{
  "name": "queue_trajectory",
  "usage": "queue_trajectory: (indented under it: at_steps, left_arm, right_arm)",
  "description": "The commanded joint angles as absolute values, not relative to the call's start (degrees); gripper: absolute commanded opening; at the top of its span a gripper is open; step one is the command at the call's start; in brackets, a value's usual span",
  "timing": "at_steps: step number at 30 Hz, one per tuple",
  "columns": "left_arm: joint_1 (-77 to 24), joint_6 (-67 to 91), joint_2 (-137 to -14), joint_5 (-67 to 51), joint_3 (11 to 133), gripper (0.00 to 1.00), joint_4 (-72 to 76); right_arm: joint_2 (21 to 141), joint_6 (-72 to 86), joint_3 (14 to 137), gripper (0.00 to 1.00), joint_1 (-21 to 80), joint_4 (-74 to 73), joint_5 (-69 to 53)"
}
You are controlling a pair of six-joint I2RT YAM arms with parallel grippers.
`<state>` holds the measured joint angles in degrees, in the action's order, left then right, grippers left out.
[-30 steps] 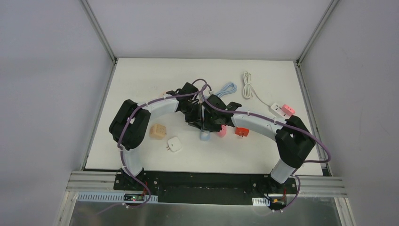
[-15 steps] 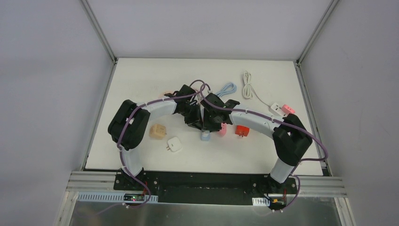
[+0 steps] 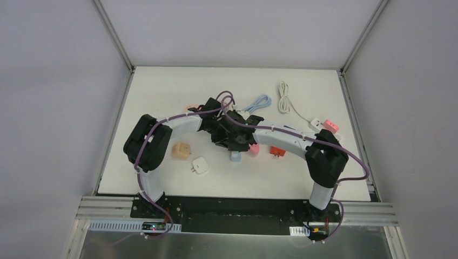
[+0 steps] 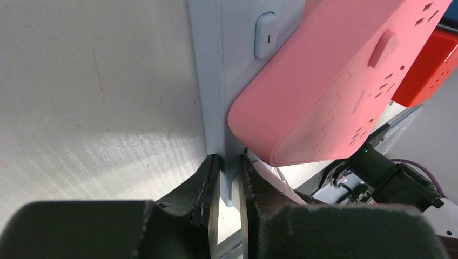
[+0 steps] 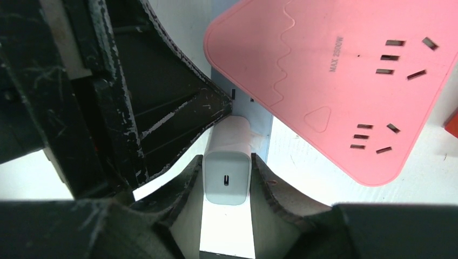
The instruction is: Pull the plug off the socket
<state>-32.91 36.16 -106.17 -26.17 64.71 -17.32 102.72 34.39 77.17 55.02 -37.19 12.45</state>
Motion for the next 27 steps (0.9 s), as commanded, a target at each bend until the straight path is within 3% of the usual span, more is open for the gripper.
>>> queue_trajectory:
  at_steps: [1,6,12,23,27]
  left_arm:
    - [-34.5,34.4,-109.6,-21.4,60.7,0.03,-23.9]
    - [-34.4,34.8,-109.5,-21.0,60.1,0.03,-23.6]
    - [-34.4,35.0,-109.7,-20.6,59.9,0.02,-23.7]
    - [-34.4,34.9,-109.7,-20.4,59.2,0.02,-23.7]
    - [-34.4,34.9,-109.7,-20.5,58.9,0.02,-23.5]
  right_arm:
    - [96.6,34.3,79.2,0.0,55.4,-35.8,15.4]
    - [95.2,34.6,75.4,0.0,55.5,-32.3,13.3]
    - [98.5,34.6,76.6,0.0,56.6,-38.3,23.1]
    - [91.2,33.8,75.1,0.0,56.1,-29.4,13.9]
    - [94.0,34.7,76.1,0.0,56.2,-33.7,17.5]
